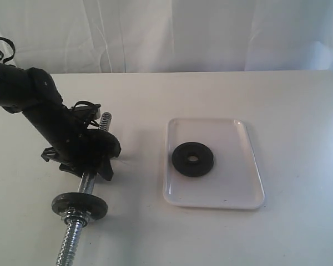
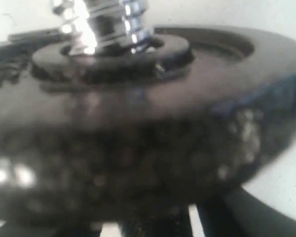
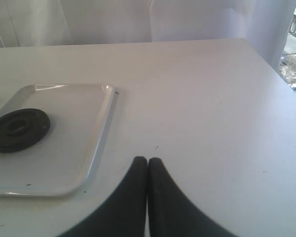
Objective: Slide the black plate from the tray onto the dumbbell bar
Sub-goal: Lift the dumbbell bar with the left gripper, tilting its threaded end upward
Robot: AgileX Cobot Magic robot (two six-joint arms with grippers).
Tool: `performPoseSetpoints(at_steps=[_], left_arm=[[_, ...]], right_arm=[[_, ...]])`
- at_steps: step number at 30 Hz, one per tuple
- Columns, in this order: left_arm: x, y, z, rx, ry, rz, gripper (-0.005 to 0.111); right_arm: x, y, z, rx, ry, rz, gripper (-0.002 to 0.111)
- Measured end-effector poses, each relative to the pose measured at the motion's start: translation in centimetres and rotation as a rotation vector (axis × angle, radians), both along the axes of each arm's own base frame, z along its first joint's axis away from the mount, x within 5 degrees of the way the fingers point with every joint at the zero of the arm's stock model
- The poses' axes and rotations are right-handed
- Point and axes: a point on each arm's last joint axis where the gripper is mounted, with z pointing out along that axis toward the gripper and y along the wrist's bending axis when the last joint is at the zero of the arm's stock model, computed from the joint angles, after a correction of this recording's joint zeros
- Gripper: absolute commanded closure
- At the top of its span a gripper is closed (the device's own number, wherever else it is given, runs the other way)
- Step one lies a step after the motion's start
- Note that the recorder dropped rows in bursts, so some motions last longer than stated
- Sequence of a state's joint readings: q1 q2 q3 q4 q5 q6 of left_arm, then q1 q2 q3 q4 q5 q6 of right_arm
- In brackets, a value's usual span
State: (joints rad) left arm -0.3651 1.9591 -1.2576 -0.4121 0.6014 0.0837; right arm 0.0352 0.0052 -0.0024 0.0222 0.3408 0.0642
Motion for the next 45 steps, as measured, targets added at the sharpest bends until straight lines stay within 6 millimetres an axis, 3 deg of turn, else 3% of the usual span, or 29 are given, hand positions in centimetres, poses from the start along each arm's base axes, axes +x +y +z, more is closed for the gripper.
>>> performPoseSetpoints(at_steps=[5,7,8,12,13,30,45], left_arm=[[0.1,-0.2,0.0,-0.015,0.002,0.014,0.051],[0.2,-0.2,-0.1,-0.020,0.001,0.019,0.057],[0.2,-0.2,-0.1,-0.021,-0.001,0.022,0.063],[0.3,-0.3,-0.3,-0.029,0.005,0.043,0.104],[0.3,-0.3,-0.3,-0.032,0.006,0.049,0.106],[-0.1,0.0,0.4,0.016,-0.040,-0.021,0.107],[-1.8,0.9,5.6,0.046,-0.186,-0.225,0.107]], right_arm=[[0.0,0.0,0.0,0.000,0.000,0.000,0.108],[0.0,0.0,0.0,0.000,0.000,0.000,0.108],[0.0,0.0,0.0,0.000,0.000,0.000,0.108],[0.0,0.0,0.0,0.000,0.000,0.000,0.108],[0.0,0.0,0.0,0.000,0.000,0.000,0.108],[0.0,0.0,0.0,0.000,0.000,0.000,0.108],[0.0,0.0,0.0,0.000,0.000,0.000,0.108]])
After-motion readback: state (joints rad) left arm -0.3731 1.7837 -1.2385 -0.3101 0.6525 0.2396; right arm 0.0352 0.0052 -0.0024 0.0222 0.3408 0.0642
